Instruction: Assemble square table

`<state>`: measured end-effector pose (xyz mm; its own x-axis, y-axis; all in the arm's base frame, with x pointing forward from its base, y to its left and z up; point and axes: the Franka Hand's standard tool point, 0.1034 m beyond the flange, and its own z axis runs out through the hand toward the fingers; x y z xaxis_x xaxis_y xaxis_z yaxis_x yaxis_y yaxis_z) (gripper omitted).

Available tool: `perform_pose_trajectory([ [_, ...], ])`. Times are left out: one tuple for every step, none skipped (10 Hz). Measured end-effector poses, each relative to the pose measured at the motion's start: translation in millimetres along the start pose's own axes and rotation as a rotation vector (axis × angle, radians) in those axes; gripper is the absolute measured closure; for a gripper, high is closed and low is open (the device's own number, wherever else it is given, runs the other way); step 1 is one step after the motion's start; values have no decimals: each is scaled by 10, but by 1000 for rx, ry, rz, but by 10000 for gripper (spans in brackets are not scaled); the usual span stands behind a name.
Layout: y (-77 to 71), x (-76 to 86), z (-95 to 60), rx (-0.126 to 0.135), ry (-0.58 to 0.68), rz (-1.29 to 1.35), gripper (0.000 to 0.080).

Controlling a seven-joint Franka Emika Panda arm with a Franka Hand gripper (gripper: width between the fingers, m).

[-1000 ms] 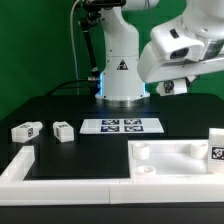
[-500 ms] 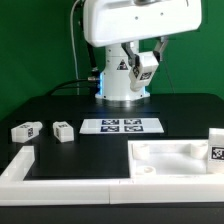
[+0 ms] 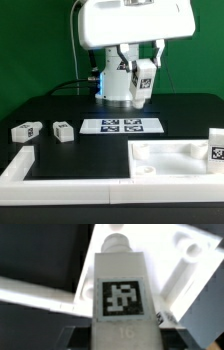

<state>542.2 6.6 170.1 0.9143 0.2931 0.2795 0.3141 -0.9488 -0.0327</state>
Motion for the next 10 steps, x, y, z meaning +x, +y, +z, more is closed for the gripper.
perform_pose_trajectory([
  [87,102,48,-15,49,7,509],
  [254,304,97,-47,105,19,509],
  [461,478,111,-128,197,52,509],
  [618,570,105,-209,272,79,509],
  [758,588,42,-262,313,60,509],
  [882,516,8,-332,359,43,509],
  [823,496,70,-303,358,52,509],
  [804,515,66,-292,358,56,509],
  [811,482,85,-298,357,42,509],
  [766,398,203,-280,350,30,509],
])
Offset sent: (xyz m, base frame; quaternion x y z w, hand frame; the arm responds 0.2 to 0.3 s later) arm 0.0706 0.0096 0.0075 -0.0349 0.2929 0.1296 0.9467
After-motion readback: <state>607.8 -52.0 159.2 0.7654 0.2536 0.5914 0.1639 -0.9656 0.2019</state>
